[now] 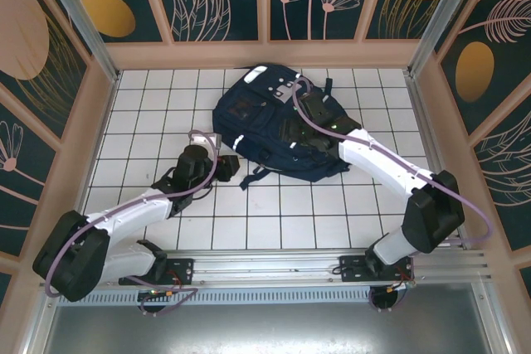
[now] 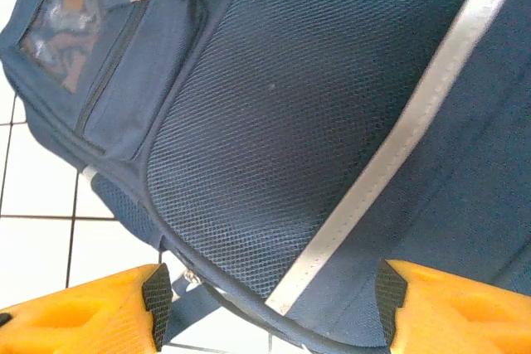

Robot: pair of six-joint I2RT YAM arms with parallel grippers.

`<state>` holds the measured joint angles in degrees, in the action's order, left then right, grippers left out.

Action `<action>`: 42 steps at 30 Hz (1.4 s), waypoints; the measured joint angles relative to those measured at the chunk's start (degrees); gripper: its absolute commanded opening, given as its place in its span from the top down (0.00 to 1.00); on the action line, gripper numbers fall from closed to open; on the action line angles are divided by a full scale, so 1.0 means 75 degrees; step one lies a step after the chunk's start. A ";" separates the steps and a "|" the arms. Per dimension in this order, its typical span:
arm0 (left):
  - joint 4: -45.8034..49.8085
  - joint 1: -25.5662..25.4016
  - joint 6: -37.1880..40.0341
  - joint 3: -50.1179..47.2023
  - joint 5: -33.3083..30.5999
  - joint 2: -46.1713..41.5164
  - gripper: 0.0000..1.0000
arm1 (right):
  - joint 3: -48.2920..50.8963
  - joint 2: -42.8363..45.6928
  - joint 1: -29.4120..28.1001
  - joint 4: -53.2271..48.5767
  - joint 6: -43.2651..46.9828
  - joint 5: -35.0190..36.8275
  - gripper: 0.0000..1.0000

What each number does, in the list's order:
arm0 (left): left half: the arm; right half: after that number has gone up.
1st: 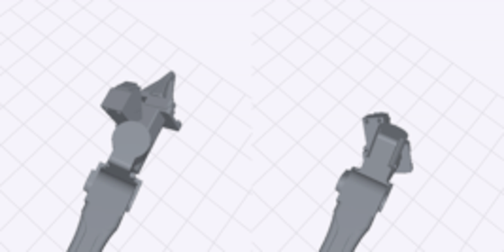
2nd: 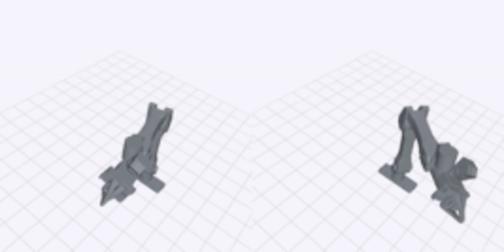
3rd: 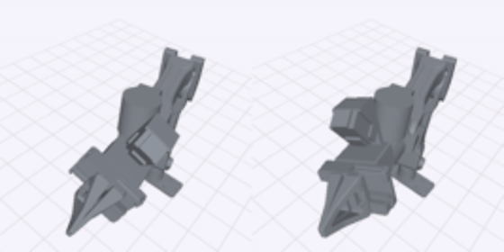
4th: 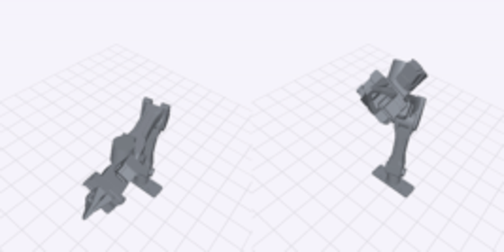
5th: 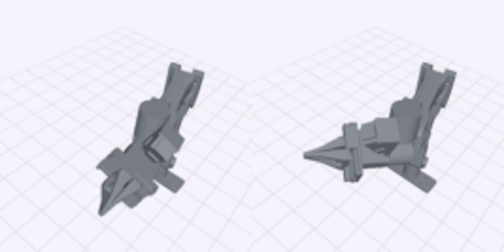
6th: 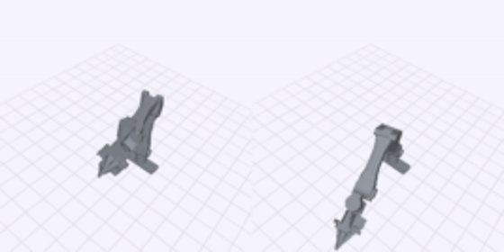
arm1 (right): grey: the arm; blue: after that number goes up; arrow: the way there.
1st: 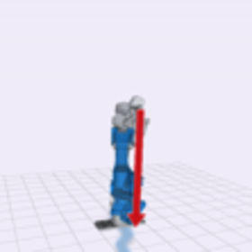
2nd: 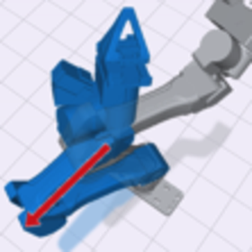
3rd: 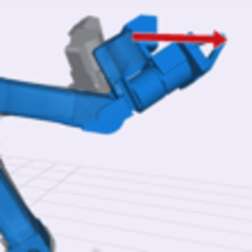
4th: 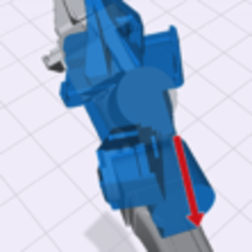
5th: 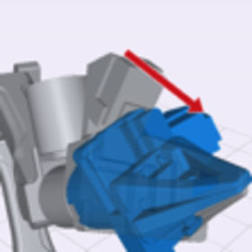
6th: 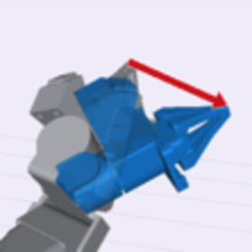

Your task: Pack books, pencil case, and school supplies into a backpack

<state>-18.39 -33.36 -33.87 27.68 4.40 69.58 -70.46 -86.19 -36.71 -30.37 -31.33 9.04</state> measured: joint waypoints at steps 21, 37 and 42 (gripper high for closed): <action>-0.1329 0.0006 -0.0318 -0.0592 0.0533 0.0093 0.78 | 0.1757 0.0227 0.2174 0.1612 -0.1530 -0.1973 0.47; -0.2471 0.0006 0.0003 -0.0839 0.0959 0.1180 0.51 | 0.1655 -0.0029 0.2570 0.2404 -0.2506 -0.3325 1.00; -0.3127 0.0006 0.0000 -0.0877 0.1043 0.1731 0.49 | 0.1323 -0.0029 0.2667 0.2381 -0.3072 -0.3867 1.00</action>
<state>-41.85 -33.32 -33.87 21.10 12.23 82.56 -60.53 -86.41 -16.71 -12.51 -54.37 -19.97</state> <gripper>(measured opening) 0.501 0.056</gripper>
